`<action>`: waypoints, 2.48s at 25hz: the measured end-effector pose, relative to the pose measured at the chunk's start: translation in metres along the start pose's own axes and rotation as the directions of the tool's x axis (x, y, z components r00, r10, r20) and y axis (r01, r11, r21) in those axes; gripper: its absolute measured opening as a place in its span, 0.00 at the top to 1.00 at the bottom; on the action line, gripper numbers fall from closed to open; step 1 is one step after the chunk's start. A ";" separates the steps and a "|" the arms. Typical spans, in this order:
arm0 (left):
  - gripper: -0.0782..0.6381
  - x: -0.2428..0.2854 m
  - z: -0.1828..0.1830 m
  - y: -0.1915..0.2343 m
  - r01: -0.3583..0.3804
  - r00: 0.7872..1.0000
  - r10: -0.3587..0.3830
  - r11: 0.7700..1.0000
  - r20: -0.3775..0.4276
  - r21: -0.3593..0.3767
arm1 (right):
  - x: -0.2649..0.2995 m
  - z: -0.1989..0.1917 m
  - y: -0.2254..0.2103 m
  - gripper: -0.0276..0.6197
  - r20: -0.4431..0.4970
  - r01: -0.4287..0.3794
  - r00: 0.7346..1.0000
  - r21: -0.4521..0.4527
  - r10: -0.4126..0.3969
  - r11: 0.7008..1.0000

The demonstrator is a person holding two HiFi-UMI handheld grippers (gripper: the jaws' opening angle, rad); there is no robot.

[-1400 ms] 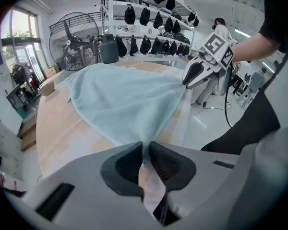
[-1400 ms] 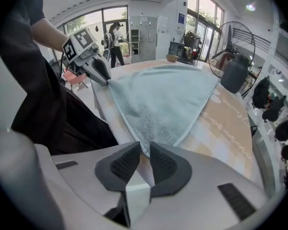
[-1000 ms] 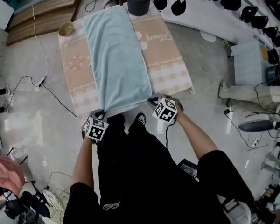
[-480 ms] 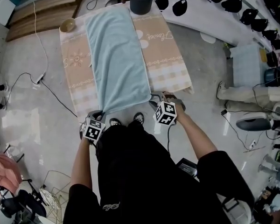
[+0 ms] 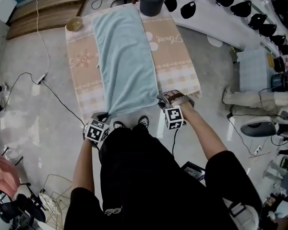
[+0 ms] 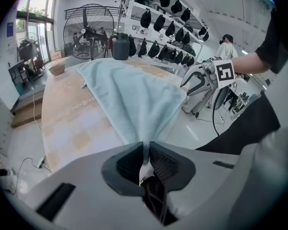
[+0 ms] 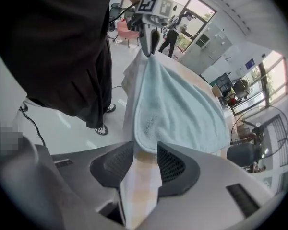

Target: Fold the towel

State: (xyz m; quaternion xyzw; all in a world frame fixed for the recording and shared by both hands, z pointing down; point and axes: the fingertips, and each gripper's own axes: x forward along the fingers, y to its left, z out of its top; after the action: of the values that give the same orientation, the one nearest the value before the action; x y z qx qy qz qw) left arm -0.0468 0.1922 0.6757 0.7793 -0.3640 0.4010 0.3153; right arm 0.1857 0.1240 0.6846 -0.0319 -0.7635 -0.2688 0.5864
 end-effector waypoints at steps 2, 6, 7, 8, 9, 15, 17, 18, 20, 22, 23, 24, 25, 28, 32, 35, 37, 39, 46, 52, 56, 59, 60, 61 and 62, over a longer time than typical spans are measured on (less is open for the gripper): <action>0.83 -0.001 0.001 0.001 0.021 1.000 -0.021 1.000 0.007 -0.013 | 0.004 0.001 -0.002 0.72 -0.015 0.020 1.000 -0.022 -0.020 1.000; 0.83 -0.003 0.003 0.003 0.042 0.999 -0.042 0.999 0.020 -0.015 | 0.011 0.009 -0.013 0.83 0.006 0.029 1.000 0.087 -0.029 0.996; 0.83 -0.004 0.004 0.004 0.043 0.999 -0.043 0.999 0.026 -0.012 | 0.009 0.012 -0.017 0.93 0.023 0.024 0.999 0.143 -0.027 0.989; 0.83 -0.006 0.005 0.004 0.043 0.998 -0.043 0.999 0.034 -0.008 | 0.006 0.015 -0.019 0.93 0.040 0.010 0.999 0.203 -0.018 0.979; 0.83 -0.009 0.006 0.006 0.043 0.998 -0.042 0.999 0.042 -0.005 | 0.003 0.018 -0.021 0.93 0.057 -0.012 0.998 0.264 -0.004 0.964; 0.83 -0.025 0.013 0.009 0.062 0.994 -0.061 0.998 0.091 -0.008 | -0.024 0.031 -0.032 0.94 0.200 -0.106 0.980 0.568 -0.013 0.816; 0.83 -0.031 0.012 0.006 0.076 0.992 -0.075 0.997 0.101 -0.007 | -0.034 0.033 -0.033 0.94 0.224 -0.119 0.974 0.615 -0.029 0.779; 0.83 -0.034 0.011 0.005 0.083 0.991 -0.082 0.997 0.102 -0.003 | -0.039 0.033 -0.032 0.94 0.229 -0.123 0.973 0.629 -0.033 0.768; 0.83 -0.042 0.007 0.003 0.098 0.989 -0.098 0.995 0.106 0.008 | -0.048 0.037 -0.026 0.94 0.237 -0.132 0.971 0.645 -0.033 0.752; 0.83 -0.051 0.002 0.001 0.112 0.988 -0.114 0.993 0.107 0.020 | -0.056 0.044 -0.019 0.94 0.253 -0.147 0.967 0.661 -0.035 0.736; 0.83 -0.056 -0.002 0.002 0.116 0.987 -0.118 0.993 0.107 0.027 | -0.060 0.049 -0.016 0.94 0.264 -0.156 0.964 0.671 -0.037 0.725; 0.83 -0.061 -0.004 0.002 0.118 0.987 -0.121 0.992 0.110 0.033 | -0.064 0.054 -0.014 0.94 0.276 -0.165 0.960 0.680 -0.041 0.714; 0.83 -0.067 -0.005 0.004 0.119 0.986 -0.122 0.992 0.118 0.036 | -0.068 0.059 -0.012 0.94 0.286 -0.171 0.957 0.690 -0.047 0.703; 0.83 -0.089 0.004 0.015 0.134 0.976 -0.132 0.991 0.173 -0.003 | -0.076 0.073 -0.018 0.94 0.299 -0.163 0.950 0.724 -0.092 0.670; 0.83 -0.111 0.039 0.040 0.140 0.960 -0.139 0.990 0.242 0.014 | -0.085 0.086 -0.040 0.94 0.294 -0.127 0.941 0.768 -0.169 0.628; 0.83 -0.129 0.068 0.050 0.134 0.948 -0.151 0.988 0.281 0.078 | -0.102 0.094 -0.060 0.94 0.274 -0.093 0.937 0.793 -0.216 0.603; 0.83 -0.140 0.080 0.048 0.156 0.933 -0.183 0.982 0.309 0.108 | -0.116 0.097 -0.073 0.94 0.260 -0.067 0.933 0.804 -0.249 0.591; 0.83 -0.150 0.089 0.048 0.157 0.922 -0.195 0.978 0.335 0.135 | -0.129 0.094 -0.088 0.94 0.244 -0.036 0.926 0.816 -0.287 0.577; 0.83 -0.158 0.128 0.087 0.030 0.909 -0.089 0.988 0.407 0.150 | -0.150 0.077 -0.153 0.94 0.193 0.061 0.903 0.827 -0.384 0.559; 0.83 -0.167 0.192 0.130 -0.037 0.876 -0.008 0.996 0.483 0.084 | -0.149 0.060 -0.210 0.94 0.154 0.120 0.888 0.832 -0.434 0.541; 0.83 -0.155 0.224 0.152 -0.072 0.875 0.020 0.994 0.484 0.088 | -0.143 0.039 -0.257 0.94 0.139 0.144 0.875 0.839 -0.464 0.524; 0.83 -0.144 0.245 0.168 -0.083 0.877 0.040 0.994 0.478 0.070 | -0.134 0.023 -0.290 0.94 0.142 0.141 0.875 0.840 -0.463 0.524; 0.83 -0.141 0.252 0.174 -0.088 0.879 0.047 0.994 0.475 0.064 | -0.131 0.019 -0.302 0.94 0.145 0.140 0.875 0.838 -0.462 0.527; 0.83 -0.138 0.259 0.181 -0.095 0.880 0.056 0.994 0.473 0.059 | -0.128 0.015 -0.314 0.94 0.148 0.139 0.875 0.836 -0.461 0.532; 0.83 -0.135 0.267 0.189 -0.104 0.880 0.067 0.993 0.470 0.053 | -0.124 0.011 -0.325 0.94 0.152 0.137 0.874 0.833 -0.461 0.536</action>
State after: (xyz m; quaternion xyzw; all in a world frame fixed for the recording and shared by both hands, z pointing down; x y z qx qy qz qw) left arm -0.1517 -0.0758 0.4700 0.8477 -0.4475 0.2285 0.1702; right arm 0.0958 -0.1157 0.4482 0.3207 -0.8866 0.0161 0.3328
